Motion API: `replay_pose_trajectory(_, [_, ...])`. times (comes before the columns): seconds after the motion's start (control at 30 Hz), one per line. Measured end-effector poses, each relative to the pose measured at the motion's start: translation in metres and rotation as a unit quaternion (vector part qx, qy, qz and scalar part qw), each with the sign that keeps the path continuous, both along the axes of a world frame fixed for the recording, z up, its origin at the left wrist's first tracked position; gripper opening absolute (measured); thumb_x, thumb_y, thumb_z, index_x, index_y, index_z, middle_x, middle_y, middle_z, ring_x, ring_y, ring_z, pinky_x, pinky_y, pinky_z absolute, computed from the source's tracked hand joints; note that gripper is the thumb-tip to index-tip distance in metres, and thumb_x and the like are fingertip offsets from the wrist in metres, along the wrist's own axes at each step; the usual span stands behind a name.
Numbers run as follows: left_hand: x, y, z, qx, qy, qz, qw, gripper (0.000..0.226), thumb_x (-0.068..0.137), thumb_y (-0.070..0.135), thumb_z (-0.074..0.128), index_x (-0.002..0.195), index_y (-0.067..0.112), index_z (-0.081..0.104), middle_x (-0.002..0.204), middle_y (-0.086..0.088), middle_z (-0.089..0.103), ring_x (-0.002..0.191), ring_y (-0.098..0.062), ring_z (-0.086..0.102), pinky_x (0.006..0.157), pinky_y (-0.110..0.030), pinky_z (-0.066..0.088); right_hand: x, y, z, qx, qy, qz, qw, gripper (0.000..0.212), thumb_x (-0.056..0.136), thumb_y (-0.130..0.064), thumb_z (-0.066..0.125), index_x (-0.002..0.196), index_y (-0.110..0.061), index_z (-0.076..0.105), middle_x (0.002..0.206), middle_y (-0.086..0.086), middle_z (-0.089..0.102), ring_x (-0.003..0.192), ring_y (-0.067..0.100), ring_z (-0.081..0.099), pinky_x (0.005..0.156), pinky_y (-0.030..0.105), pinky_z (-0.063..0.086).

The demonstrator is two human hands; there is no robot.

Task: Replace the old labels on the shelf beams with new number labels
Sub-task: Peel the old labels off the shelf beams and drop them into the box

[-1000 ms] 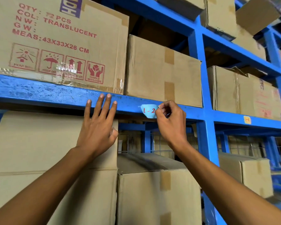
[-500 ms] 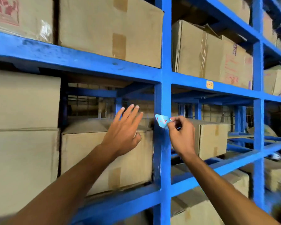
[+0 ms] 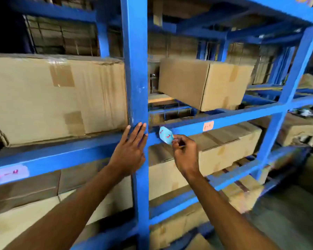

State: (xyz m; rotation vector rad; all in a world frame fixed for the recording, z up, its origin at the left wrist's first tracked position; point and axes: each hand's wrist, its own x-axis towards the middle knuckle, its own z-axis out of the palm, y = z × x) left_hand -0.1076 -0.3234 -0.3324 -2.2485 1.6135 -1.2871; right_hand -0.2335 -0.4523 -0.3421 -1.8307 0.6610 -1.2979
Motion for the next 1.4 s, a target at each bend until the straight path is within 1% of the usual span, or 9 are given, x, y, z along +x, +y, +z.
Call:
replay_pose_trajectory(0.1, [-0.002,0.003,-0.039,0.016,0.005,0.006,1.0,0.065,0.072,0.03,0.061,0.13,0.002,0.051,0.146,-0.022,0.037,0.137,-0.036,0.03,0.109,-0.057,0.027,-0.004,0.0,-0.052,0.035,0.043,-0.002,0.998,0.02,0.083,-0.003,0.053,0.091,-0.007,0.071,0.088,0.014,0.073,0.079,0.028,0.066,0.074,0.043,0.055])
replay_pose_trajectory(0.27, [-0.008,0.0,-0.099,0.092,0.062,0.037,0.993,0.074,0.079,0.035,0.053,0.142,0.003,0.032,0.154,-0.025,0.013,0.143,-0.038,0.007,0.114,-0.056,0.008,-0.01,0.006,-0.151,0.128,0.162,0.014,0.978,0.023,0.083,-0.006,0.052,0.094,-0.007,0.072,0.095,0.018,0.073,0.088,0.034,0.067,0.076,0.045,0.055])
replay_pose_trajectory(0.4, [-0.018,-0.005,-0.15,0.136,0.101,0.059,0.984,0.075,0.081,0.037,0.049,0.145,0.005,0.025,0.155,-0.024,0.004,0.144,-0.036,0.0,0.115,-0.054,0.003,-0.029,0.013,-0.244,0.151,0.363,0.028,0.919,0.025,0.085,-0.012,0.05,0.099,-0.012,0.071,0.104,0.013,0.071,0.099,0.031,0.063,0.081,0.034,0.048])
replay_pose_trajectory(0.57, [-0.022,-0.015,-0.192,0.147,0.094,0.095,0.98,0.077,0.077,0.037,0.052,0.143,0.006,0.028,0.155,-0.025,0.004,0.144,-0.038,0.0,0.112,-0.057,-0.002,-0.061,0.02,-0.328,0.224,0.471,-0.035,0.853,0.025,0.087,-0.019,0.049,0.101,-0.011,0.068,0.107,0.018,0.068,0.1,0.035,0.063,0.08,0.039,0.051])
replay_pose_trajectory(0.8, [-0.014,-0.025,-0.214,0.15,0.033,0.115,0.981,0.067,0.08,0.037,0.034,0.141,0.009,0.03,0.154,-0.028,0.001,0.142,-0.044,-0.002,0.11,-0.064,0.002,-0.086,0.013,-0.385,0.316,0.519,-0.096,0.788,0.027,0.087,-0.019,0.05,0.102,-0.004,0.065,0.107,0.022,0.066,0.099,0.038,0.063,0.081,0.041,0.052])
replay_pose_trajectory(0.97, [-0.011,-0.025,-0.218,0.14,0.026,0.112,0.984,0.062,0.08,0.037,0.04,0.136,0.01,0.037,0.155,-0.027,0.001,0.142,-0.043,0.0,0.11,-0.063,0.005,-0.097,0.004,-0.401,0.337,0.547,-0.064,0.764,0.031,0.084,-0.024,0.06,0.11,-0.007,0.062,0.112,0.017,0.066,0.104,0.034,0.062,0.082,0.037,0.051])
replay_pose_trajectory(1.1, [-0.007,-0.027,-0.222,0.133,0.015,0.114,0.984,0.061,0.079,0.039,0.046,0.133,0.011,0.039,0.155,-0.026,0.001,0.142,-0.043,0.0,0.11,-0.062,0.005,-0.11,-0.003,-0.408,0.363,0.56,-0.038,0.744,0.029,0.086,-0.02,0.055,0.112,-0.011,0.063,0.118,0.015,0.064,0.109,0.034,0.06,0.085,0.037,0.049])
replay_pose_trajectory(1.23, [-0.008,-0.028,-0.223,0.137,0.015,0.111,0.984,0.061,0.079,0.04,0.043,0.132,0.011,0.04,0.155,-0.027,-0.002,0.142,-0.045,-0.004,0.11,-0.064,0.002,-0.117,-0.006,-0.404,0.386,0.538,-0.031,0.749,0.028,0.085,-0.014,0.054,0.11,-0.009,0.066,0.117,0.017,0.065,0.107,0.034,0.061,0.085,0.038,0.051])
replay_pose_trajectory(1.4, [-0.009,-0.018,-0.212,0.167,0.044,0.094,0.98,0.069,0.075,0.044,0.048,0.134,0.01,0.038,0.155,-0.026,-0.001,0.143,-0.04,-0.002,0.113,-0.058,0.005,-0.094,-0.001,-0.368,0.379,0.465,0.016,0.8,0.026,0.084,-0.006,0.055,0.108,-0.006,0.066,0.115,0.018,0.065,0.103,0.034,0.063,0.088,0.046,0.054])
